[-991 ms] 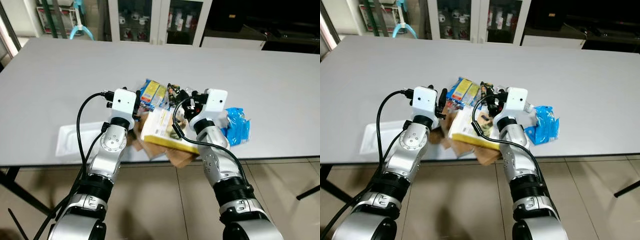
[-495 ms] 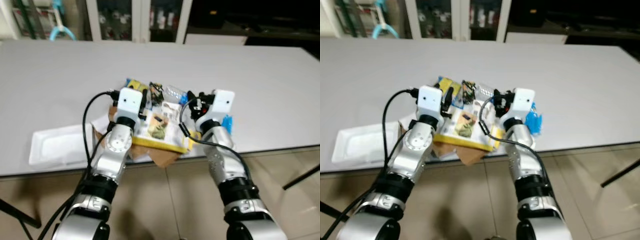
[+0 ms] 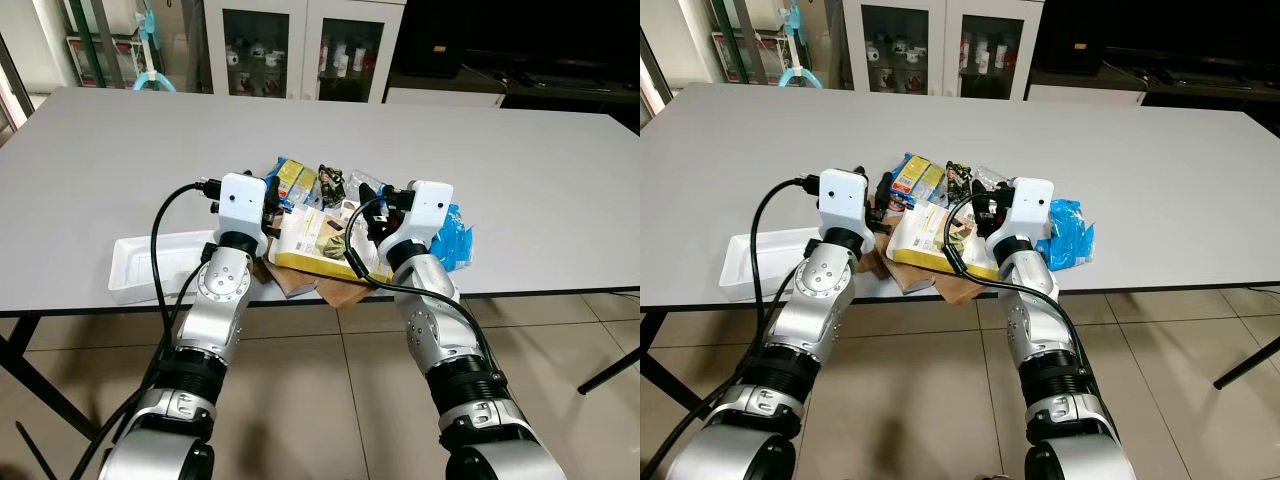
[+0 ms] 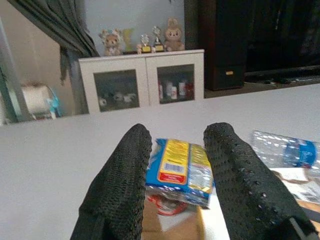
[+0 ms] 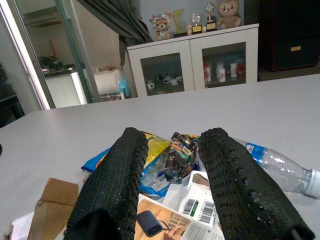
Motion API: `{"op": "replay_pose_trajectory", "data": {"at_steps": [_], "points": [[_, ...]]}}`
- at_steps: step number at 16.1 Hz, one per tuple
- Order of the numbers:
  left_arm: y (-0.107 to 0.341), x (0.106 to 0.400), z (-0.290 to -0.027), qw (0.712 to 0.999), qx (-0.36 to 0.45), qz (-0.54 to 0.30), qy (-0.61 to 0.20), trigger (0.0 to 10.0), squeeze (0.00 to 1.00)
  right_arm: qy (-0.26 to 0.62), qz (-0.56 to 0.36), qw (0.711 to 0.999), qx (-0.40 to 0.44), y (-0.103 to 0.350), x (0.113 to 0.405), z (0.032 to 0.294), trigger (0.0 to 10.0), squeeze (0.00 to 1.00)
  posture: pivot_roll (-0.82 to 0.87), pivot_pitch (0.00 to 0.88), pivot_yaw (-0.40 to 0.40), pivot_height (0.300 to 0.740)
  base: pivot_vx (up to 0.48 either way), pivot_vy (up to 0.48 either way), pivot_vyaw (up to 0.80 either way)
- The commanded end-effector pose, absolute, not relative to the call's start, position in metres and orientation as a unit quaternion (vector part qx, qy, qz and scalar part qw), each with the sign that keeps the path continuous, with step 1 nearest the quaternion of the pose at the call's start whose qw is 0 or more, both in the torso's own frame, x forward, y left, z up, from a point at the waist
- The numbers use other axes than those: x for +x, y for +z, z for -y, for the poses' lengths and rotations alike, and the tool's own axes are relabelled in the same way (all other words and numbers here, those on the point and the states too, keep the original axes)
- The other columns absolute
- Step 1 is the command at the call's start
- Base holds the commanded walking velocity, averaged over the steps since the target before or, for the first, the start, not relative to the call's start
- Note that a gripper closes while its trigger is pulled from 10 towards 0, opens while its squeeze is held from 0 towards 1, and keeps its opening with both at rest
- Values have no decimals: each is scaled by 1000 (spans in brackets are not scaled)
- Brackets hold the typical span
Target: Picking trash to rubbish bin
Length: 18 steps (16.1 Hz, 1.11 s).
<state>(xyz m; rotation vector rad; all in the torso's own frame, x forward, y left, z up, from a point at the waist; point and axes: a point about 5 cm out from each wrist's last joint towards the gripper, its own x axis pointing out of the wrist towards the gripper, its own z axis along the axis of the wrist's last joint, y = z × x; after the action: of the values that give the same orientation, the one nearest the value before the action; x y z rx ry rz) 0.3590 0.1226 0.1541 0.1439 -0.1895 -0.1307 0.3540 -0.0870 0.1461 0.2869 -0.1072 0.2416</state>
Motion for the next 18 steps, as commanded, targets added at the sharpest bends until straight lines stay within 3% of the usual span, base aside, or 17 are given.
{"op": "replay_pose_trajectory", "data": {"at_steps": [1, 4, 6, 11, 14, 18], "points": [[158, 360, -123, 991, 67, 95, -72, 10000, 0, 110, 52, 983, 139, 146, 354, 95, 10000, 0, -32, 44, -82, 740, 0, 0, 0], [150, 359, -133, 991, 67, 68, -91, 10000, 0, 102, 18, 989, 106, 133, 353, 100, 10000, 0, -34, 48, -84, 740, 0, 0, 0], [149, 356, -148, 990, 76, 62, -102, 10000, 0, 109, 27, 987, 114, 134, 350, 118, 10000, 0, -33, 51, -86, 740, 0, 0, 0], [153, 353, -164, 989, 73, 60, -111, 10000, 0, 237, 19, 964, 118, 144, 333, 151, 10000, 0, -47, 51, -90, 740, 0, 0, 0], [162, 352, -157, 983, 2, 46, -177, 10000, 0, 268, 6, 956, 116, 142, 325, 154, 10000, 0, -48, 50, -88, 740, 0, 0, 0], [181, 348, -165, 971, 8, 56, -233, 10000, 0, 307, -12, 943, 129, 136, 315, 142, 10000, 0, -40, 53, -81, 740, 0, 0, 0]]}}
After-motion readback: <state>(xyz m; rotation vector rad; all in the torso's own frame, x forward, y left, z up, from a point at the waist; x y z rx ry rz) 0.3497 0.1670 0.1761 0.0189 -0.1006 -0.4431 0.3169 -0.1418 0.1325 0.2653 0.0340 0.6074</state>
